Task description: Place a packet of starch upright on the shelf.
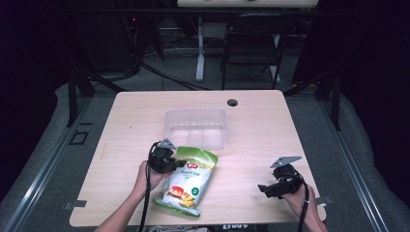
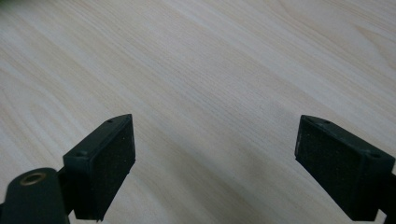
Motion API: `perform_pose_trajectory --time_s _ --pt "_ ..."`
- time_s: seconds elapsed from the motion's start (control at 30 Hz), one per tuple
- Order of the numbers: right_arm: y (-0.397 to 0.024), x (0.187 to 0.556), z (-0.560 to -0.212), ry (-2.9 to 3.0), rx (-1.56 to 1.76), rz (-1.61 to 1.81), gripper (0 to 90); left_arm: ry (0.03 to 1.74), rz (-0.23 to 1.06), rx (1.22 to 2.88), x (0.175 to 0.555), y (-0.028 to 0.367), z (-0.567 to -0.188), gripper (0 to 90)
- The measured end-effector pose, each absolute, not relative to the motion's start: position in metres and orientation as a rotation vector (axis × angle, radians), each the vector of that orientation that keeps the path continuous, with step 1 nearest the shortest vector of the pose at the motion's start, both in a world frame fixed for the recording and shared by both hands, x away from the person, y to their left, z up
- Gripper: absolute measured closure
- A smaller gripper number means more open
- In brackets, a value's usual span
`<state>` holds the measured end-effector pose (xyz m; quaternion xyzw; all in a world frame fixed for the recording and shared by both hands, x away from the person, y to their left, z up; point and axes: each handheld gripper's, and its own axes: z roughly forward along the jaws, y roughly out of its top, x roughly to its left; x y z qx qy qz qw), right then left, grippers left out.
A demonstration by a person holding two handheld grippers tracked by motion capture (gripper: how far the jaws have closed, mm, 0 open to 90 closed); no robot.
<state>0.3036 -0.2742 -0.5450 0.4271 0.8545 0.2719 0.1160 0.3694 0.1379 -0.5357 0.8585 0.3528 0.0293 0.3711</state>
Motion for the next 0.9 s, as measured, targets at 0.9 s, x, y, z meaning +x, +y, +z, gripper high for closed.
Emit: perform_pose_trajectory --time_s 0.9 --pt "-0.274 0.304 -0.545 2.500 1.256 0.794 11.8 0.967 0.212 2.062 0.351 0.175 -0.518 89.0"
